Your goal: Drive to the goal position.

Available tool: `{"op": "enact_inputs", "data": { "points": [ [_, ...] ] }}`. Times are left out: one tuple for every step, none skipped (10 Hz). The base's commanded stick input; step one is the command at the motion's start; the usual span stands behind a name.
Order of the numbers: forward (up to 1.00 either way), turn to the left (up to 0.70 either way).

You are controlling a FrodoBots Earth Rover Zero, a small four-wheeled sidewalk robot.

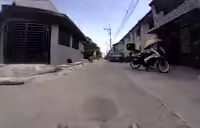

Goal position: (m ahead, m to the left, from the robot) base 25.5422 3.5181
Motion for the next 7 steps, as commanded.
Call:
{"op": "enact_inputs", "data": {
  "points": [
    [1.0,0.02],
    [1.0,0.02],
    [1.0,0.02],
    [1.0,0.02],
    [1.0,0.02],
    [1.0,0.02],
    [1.0,0.02]
  ]
}}
